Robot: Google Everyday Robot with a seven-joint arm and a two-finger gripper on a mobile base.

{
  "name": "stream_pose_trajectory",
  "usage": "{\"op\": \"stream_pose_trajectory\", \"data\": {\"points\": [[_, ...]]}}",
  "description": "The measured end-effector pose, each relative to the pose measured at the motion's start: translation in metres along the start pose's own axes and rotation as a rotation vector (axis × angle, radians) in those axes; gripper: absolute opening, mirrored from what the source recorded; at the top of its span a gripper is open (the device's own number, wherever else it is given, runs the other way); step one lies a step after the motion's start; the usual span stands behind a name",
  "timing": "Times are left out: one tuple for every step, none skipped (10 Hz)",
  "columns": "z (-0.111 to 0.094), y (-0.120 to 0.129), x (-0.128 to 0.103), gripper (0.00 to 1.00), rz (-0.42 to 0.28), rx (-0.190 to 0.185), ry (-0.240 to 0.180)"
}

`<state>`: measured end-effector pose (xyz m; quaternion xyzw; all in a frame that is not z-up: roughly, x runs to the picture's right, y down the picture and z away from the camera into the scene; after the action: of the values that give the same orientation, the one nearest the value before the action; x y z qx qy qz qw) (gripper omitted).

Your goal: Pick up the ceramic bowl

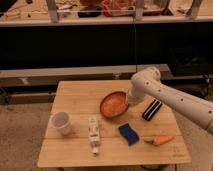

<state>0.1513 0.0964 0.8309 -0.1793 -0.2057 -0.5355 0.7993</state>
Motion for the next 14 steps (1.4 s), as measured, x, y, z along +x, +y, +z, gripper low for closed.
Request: {"op": "stream_pose_trajectory", "data": {"points": [[-0.002,0.001,-0.001,0.02,-0.001,0.004,0.002],[-0.003,0.002,-0.001,0.02,-0.001,0.007,0.004],[-0.003,0.002,-0.002,0.02,-0.002,0.011,0.006],[-0.005,0.001,-0.002,0.02,-0.004,0.015,0.007],[-0.007,0.0,-0.003,0.02,-0.007,0.021,0.009],[-0.009,0.001,-0.004,0.02,-0.007,0.025,0.01],[-0.01,0.001,-0.005,0.02,-0.008,0.029,0.011],[-0.012,0.002,-0.005,0.02,-0.008,0.034,0.012],[-0.014,0.003,-0.006,0.02,-0.008,0.038,0.012],[-0.015,0.003,-0.006,0.02,-0.01,0.042,0.012],[-0.016,0.002,-0.007,0.02,-0.012,0.046,0.011],[-0.018,0.002,-0.008,0.02,-0.013,0.051,0.011],[-0.018,0.003,-0.008,0.02,-0.014,0.054,0.011],[-0.018,0.004,-0.009,0.02,-0.015,0.058,0.01]]}}
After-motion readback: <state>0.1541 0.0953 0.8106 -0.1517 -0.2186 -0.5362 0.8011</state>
